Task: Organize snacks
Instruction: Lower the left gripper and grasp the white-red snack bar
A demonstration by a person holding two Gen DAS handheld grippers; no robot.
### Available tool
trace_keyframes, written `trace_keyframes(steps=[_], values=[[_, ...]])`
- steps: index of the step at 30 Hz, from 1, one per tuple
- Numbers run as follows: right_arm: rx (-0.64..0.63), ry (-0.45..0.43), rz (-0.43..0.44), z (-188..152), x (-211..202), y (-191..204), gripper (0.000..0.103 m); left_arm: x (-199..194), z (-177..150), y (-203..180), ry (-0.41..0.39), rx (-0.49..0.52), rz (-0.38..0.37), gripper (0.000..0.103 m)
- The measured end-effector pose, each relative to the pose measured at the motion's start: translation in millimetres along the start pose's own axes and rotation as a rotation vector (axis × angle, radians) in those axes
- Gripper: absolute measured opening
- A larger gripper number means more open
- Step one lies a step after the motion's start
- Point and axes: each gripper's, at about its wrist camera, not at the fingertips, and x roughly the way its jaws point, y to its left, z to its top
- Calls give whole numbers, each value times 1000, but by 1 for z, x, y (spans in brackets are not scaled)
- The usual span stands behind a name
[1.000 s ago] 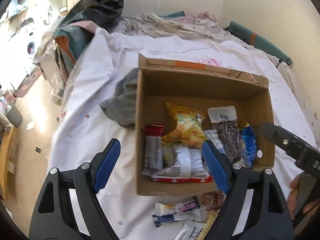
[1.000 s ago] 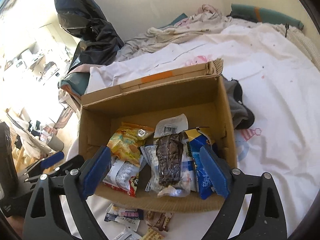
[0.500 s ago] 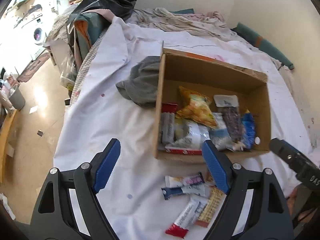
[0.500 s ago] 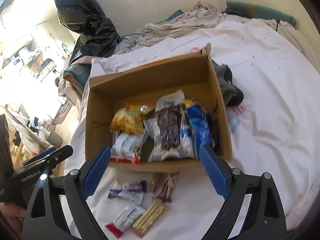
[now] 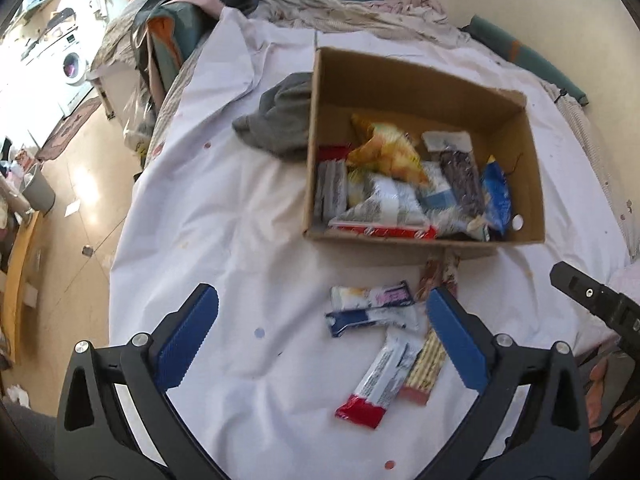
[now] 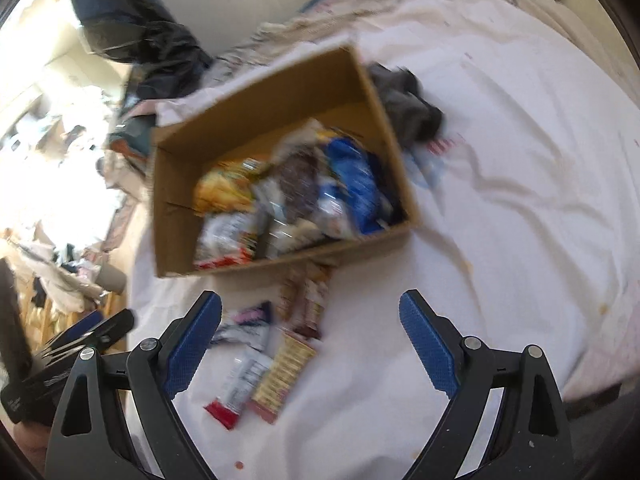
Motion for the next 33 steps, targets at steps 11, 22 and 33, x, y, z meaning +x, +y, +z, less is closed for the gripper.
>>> trace_keyframes(steps=[11,22,33], values=[[138,166,-109,-10,34,-36,93,51,-35,-22,284,77,-130,86],[108,176,-98,-7,38,-29,93,101,-67,-74,429,265,-109,33],[98,201,-62,-9,43,-20,93,45,-58,-63,391,218,-172,27]])
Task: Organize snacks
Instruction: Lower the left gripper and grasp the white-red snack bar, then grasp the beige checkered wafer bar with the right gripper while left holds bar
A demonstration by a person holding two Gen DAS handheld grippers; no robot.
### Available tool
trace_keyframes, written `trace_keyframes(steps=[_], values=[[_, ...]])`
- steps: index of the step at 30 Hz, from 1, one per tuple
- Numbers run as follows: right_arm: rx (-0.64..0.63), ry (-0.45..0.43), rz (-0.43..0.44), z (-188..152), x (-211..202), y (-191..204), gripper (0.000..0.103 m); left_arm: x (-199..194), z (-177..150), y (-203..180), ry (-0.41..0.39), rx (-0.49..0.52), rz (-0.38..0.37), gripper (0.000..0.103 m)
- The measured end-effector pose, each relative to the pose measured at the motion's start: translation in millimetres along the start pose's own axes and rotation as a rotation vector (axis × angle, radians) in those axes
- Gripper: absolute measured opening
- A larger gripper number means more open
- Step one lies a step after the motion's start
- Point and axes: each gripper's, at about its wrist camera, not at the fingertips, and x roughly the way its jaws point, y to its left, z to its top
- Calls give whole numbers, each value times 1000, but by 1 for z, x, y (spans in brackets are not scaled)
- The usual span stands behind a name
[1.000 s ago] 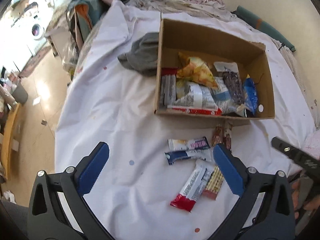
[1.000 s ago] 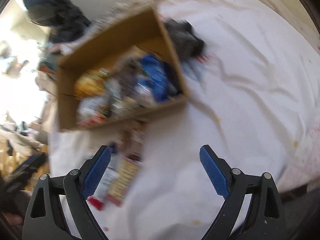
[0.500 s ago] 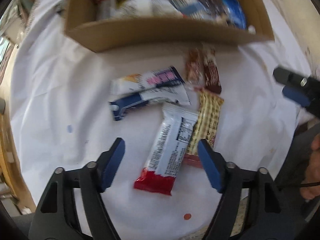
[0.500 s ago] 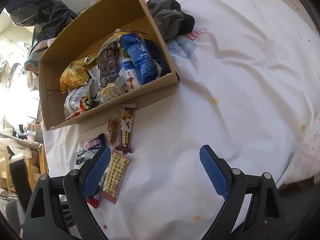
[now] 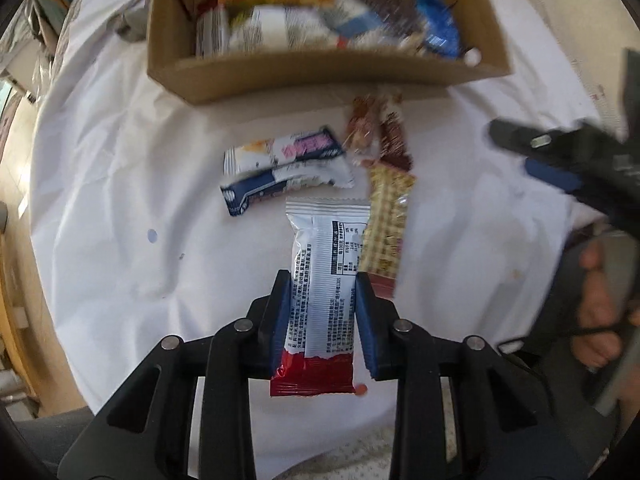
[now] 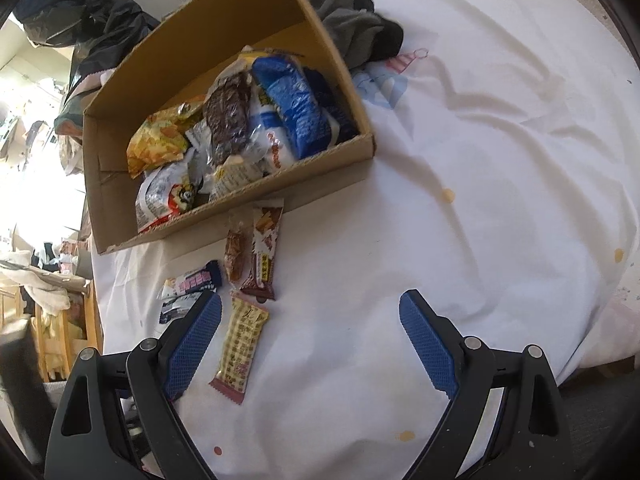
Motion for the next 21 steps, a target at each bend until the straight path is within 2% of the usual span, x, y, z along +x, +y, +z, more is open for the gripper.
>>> trace_keyframes(steps=[3,6,10,14,18,21], values=[[-10,17,11,-2,4,7,93,-22,-2,6,-62,-15,2,27],[-15,36,15,-4,11,15,93,-34,-3,33,-113,-106,32,27],[-51,69,-27,-6,26,29,93,-38,-5,68,-115,-264,10,27],[-126,123,-41,-13,46,52,93,-41,-5,83,-138,-345,-15,27],[-273,155,-91,-29,67,82,91,-41,-4,81,-151,-359,-13,27],[-322,180,-179,-42,82,89,87,-40,-1,78,-151,-360,-24,27]])
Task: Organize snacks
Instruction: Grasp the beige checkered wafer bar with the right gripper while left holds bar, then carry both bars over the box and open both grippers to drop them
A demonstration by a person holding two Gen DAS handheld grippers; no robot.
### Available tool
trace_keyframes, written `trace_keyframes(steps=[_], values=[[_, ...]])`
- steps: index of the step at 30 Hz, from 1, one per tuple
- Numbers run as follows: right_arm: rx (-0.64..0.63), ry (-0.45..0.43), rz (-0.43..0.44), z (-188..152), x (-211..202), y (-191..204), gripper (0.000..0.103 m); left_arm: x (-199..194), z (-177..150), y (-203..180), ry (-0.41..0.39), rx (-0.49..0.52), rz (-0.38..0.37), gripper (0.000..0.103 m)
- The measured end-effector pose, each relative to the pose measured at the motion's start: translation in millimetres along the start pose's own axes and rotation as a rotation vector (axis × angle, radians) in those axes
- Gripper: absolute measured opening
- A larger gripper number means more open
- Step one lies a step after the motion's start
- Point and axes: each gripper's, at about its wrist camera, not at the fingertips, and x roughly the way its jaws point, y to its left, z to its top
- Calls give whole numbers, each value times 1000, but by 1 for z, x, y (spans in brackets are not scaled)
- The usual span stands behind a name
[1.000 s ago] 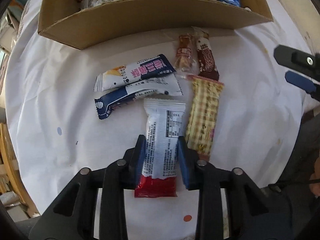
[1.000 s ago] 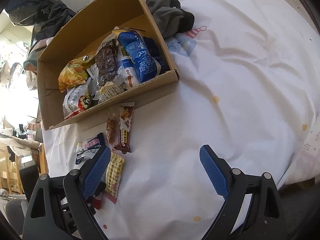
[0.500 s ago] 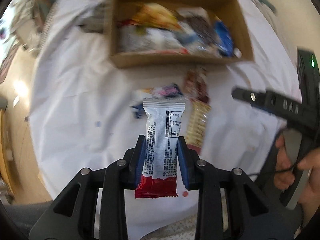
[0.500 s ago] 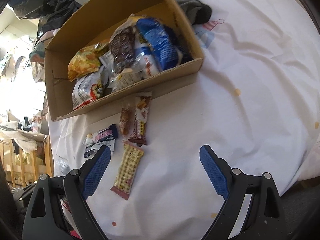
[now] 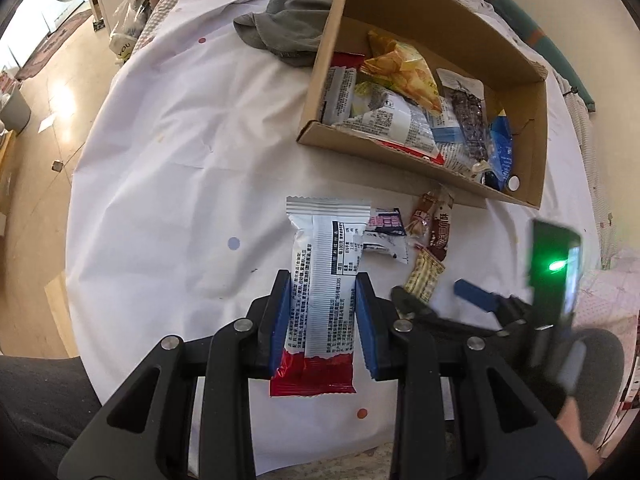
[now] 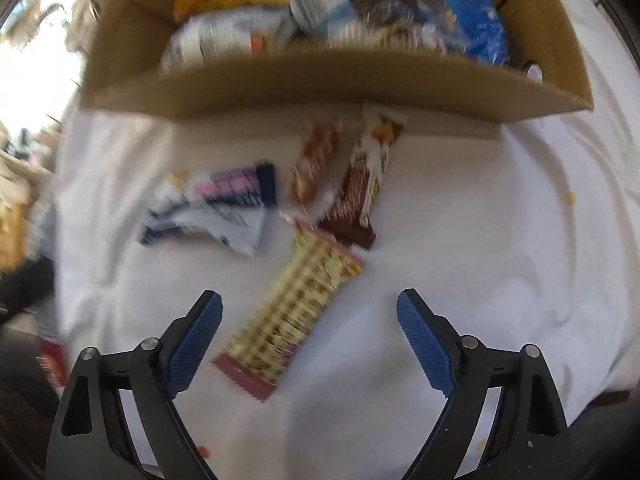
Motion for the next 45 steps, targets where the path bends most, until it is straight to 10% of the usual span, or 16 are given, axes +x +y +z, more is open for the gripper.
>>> trace_keyframes(steps=[5,9,23,45], values=[[-70,-3,-75,-10,2,9,67,2,-1,-1,1,-2,-4,27],[-52,-27,-62,-19,-6,1,28,2,-1,3,-5,-15,10,27],[10,-245,298,-40,-82,-20,27,2,-1,-3,-50,19,43,27],[57,-489,358,48,-142,-56,27,-49,78,-39,-295,137,36,27]])
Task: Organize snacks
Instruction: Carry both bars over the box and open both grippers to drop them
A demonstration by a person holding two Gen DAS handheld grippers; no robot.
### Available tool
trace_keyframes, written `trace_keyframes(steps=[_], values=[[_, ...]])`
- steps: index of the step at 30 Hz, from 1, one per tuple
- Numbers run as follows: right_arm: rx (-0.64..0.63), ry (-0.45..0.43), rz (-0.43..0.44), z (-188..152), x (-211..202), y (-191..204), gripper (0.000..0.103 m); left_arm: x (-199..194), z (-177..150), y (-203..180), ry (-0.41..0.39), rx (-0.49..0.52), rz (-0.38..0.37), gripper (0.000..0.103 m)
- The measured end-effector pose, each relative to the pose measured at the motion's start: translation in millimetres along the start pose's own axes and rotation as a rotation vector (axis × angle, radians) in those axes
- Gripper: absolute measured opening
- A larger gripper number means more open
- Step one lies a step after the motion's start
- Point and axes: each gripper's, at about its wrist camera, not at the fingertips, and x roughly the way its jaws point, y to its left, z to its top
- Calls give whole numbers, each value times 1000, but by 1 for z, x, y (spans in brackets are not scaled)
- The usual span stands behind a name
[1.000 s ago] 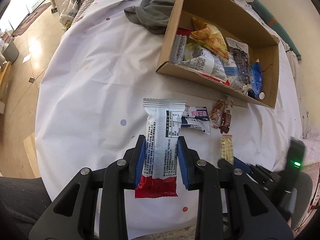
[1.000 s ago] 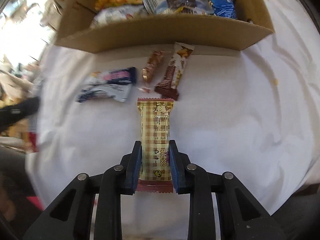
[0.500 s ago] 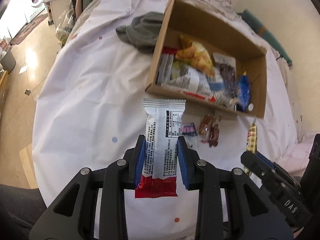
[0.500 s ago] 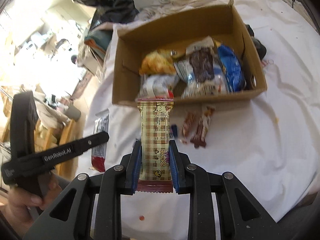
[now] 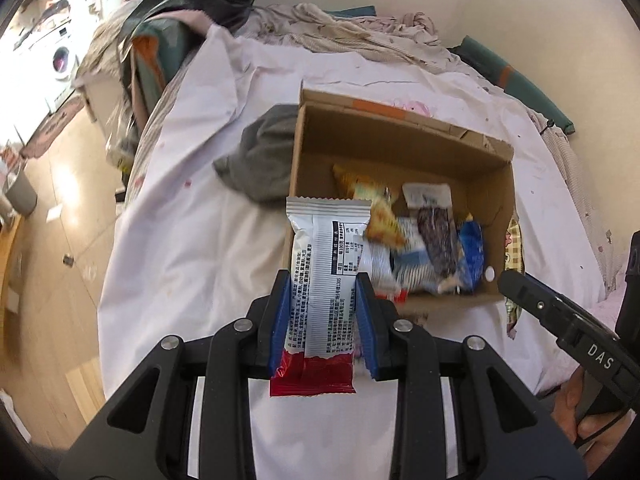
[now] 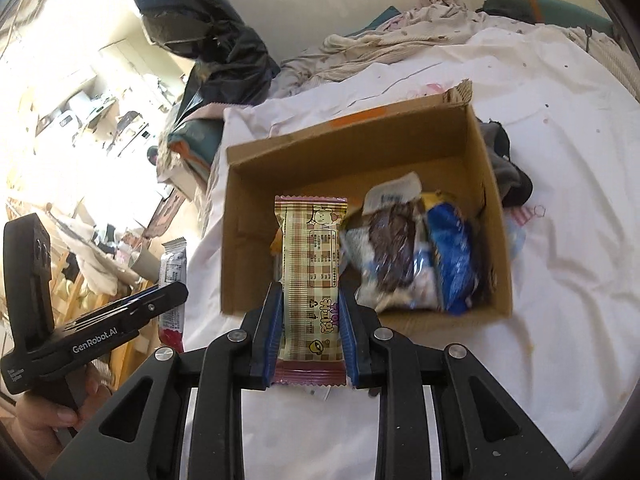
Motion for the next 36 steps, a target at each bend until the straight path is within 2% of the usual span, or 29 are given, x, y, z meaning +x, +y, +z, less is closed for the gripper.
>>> trace_keyframes(steps=[5,9,14,25,31,36], values=[[-3,-11,-20,25,11,-13,27,14,28,-9,-18,28,-5,27],[-24,2,-43,43,30,-21,27,31,43,-19,-51,70,20,27],[-8,41,-57,49,52,-29,28,57,40,-32,-69,143,42,27],[41,92,-47,43,72,-39,28,76,46,-19,-49,60,12,27],[70,117,-45,41,80,-42,28,74,43,-18,-50,54,-26,28],[76,122,-38,42,82,-42,30,72,43,-21,-59,68,-28,28]])
